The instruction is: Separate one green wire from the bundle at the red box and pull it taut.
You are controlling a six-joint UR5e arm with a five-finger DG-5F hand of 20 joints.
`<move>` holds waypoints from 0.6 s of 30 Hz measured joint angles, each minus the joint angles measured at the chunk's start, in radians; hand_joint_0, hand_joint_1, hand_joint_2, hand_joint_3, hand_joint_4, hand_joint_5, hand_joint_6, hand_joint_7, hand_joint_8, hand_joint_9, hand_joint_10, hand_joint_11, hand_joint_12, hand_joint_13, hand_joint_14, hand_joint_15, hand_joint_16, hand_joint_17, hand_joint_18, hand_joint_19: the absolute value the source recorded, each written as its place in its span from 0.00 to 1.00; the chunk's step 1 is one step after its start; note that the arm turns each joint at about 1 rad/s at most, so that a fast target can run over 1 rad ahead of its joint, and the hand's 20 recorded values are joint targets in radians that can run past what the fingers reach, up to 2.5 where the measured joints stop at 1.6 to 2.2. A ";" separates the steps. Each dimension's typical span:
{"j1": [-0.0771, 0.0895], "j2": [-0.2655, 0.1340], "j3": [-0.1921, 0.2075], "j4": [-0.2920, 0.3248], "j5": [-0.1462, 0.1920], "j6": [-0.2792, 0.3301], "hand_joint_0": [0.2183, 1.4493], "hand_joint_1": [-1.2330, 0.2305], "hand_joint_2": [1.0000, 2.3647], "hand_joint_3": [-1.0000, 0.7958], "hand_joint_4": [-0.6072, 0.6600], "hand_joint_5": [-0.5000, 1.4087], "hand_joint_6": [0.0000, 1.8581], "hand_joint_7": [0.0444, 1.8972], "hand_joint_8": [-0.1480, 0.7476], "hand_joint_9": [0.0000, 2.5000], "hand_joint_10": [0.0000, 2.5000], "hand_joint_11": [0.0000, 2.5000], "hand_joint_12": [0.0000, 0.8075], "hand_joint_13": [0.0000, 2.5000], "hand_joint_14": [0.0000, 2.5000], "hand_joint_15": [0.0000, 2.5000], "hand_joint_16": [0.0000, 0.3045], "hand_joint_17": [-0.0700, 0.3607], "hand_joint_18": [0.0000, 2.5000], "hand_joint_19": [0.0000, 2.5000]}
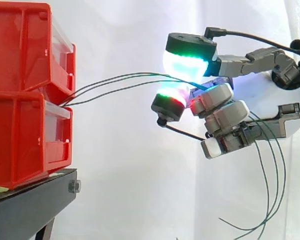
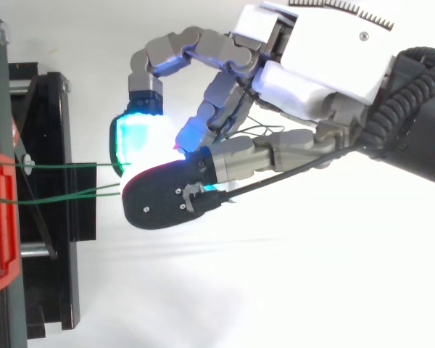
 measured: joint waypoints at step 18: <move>0.000 0.000 -0.001 0.001 0.000 0.000 0.30 0.51 0.01 0.41 0.61 0.16 0.45 0.63 0.48 0.57 0.01 0.63 0.42 0.59 0.01 0.53 0.21 0.50 0.42 0.33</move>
